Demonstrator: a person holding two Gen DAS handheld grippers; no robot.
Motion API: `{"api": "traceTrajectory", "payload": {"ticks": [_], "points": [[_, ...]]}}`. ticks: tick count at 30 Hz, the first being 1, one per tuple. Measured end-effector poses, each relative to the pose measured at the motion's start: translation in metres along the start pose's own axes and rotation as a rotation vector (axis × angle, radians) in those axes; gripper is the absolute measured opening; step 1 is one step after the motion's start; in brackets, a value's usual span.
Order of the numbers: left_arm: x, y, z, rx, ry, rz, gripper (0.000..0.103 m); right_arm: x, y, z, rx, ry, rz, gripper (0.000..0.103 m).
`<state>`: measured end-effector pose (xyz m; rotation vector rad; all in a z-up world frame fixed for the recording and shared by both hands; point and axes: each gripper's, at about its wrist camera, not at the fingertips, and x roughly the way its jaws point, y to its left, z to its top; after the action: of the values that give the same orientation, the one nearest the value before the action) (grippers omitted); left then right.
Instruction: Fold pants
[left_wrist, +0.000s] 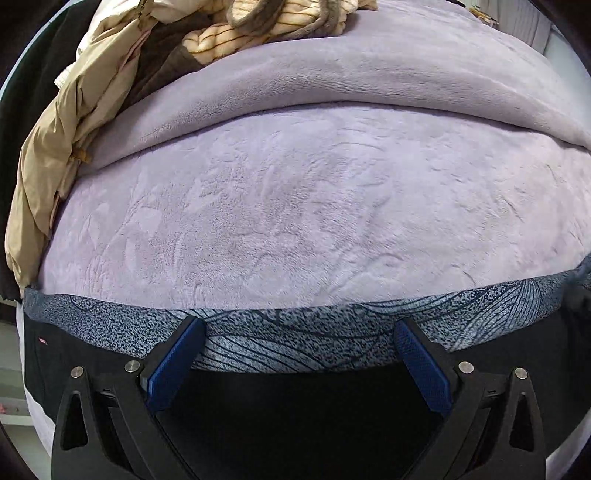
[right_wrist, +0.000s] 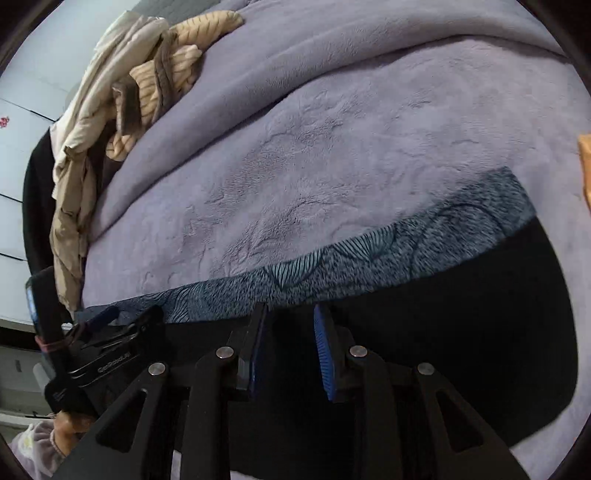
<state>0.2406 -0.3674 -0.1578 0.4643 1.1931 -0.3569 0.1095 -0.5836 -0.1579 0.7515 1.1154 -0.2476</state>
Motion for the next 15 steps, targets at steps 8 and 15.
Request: {"api": "traceTrajectory", "payload": {"ticks": [8, 15], "points": [[0.022, 0.029, 0.038, 0.000, -0.006, 0.027, 0.103, -0.035, -0.033, 0.034, 0.038, -0.093, -0.205, 0.029], [-0.005, 0.056, 0.025, 0.004, -0.033, 0.039, 0.103, -0.091, -0.054, -0.013, 0.113, -0.107, -0.162, 0.045]]}}
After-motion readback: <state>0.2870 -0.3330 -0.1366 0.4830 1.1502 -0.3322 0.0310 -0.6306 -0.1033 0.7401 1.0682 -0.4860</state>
